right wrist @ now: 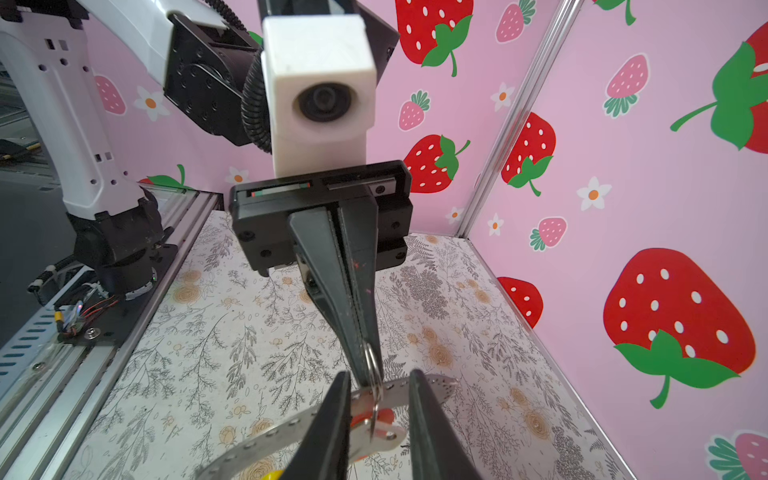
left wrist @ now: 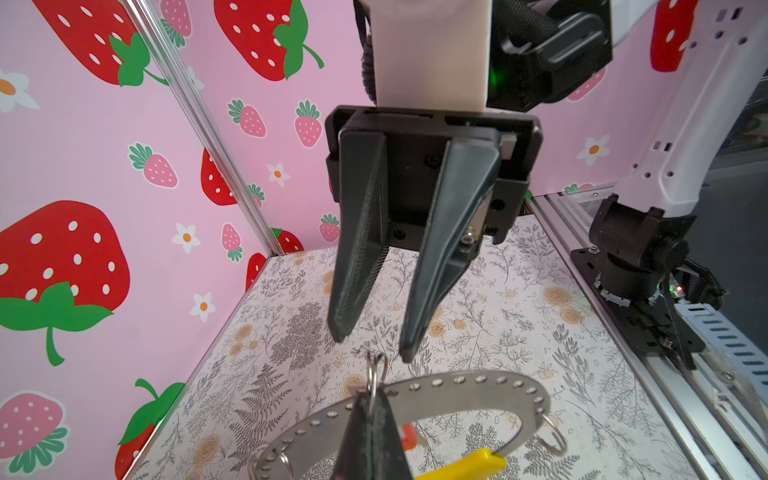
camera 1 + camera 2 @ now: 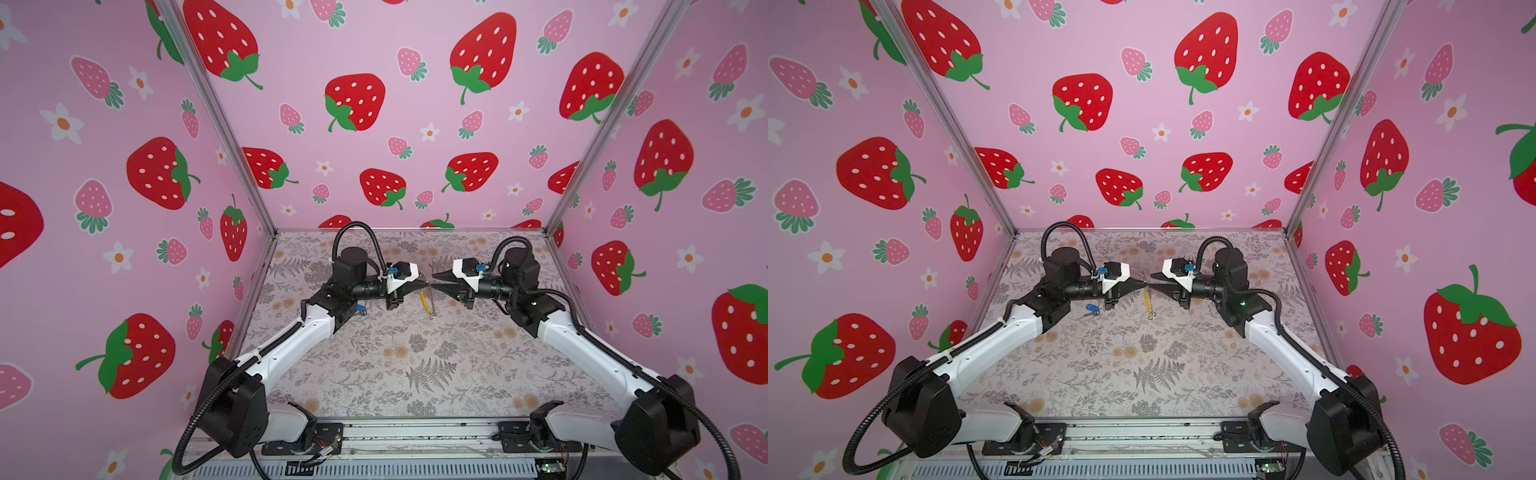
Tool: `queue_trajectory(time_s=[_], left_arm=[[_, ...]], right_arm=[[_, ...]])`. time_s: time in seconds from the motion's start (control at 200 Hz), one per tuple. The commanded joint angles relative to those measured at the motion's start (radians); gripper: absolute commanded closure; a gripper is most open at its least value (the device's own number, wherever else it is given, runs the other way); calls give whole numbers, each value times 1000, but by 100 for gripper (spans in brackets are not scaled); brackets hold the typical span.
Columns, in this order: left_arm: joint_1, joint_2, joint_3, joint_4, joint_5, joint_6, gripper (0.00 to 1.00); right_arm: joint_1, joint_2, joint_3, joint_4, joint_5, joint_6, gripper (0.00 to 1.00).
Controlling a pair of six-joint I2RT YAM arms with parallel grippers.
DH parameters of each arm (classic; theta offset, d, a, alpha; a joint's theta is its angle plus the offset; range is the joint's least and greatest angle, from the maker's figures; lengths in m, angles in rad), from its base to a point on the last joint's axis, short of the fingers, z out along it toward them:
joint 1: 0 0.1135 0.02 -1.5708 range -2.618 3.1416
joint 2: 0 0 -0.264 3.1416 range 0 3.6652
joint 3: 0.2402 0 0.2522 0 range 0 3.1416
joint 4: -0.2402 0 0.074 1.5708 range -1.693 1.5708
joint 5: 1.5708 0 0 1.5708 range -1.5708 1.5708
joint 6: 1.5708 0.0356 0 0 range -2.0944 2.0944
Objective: Put the keys on the keyring
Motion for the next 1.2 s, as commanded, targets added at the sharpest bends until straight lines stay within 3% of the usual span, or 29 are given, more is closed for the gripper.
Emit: queue_trajectory(time_s=[0.0, 0.3, 0.875, 1.045, 1.08, 1.15, 1.196], left_arm=[[-4, -12, 50, -16, 7, 37, 100], [-5, -21, 48, -29, 1, 51, 100], [-6, -29, 47, -62, -31, 75, 100], [-7, -33, 62, -113, -68, 99, 100], [-7, -36, 67, -131, -88, 111, 95], [-6, -40, 89, -173, -122, 135, 73], [-6, -37, 125, -243, -137, 190, 69]], right_arm=[[4, 18, 43, -43, -39, -19, 74], [19, 51, 57, -58, -36, -23, 78], [21, 47, 55, -70, -26, -33, 97], [21, 48, 60, -88, -25, -28, 98], [21, 49, 61, -94, -21, -30, 98], [21, 53, 61, -121, 0, -33, 98], [22, 63, 70, -156, 20, -42, 98]])
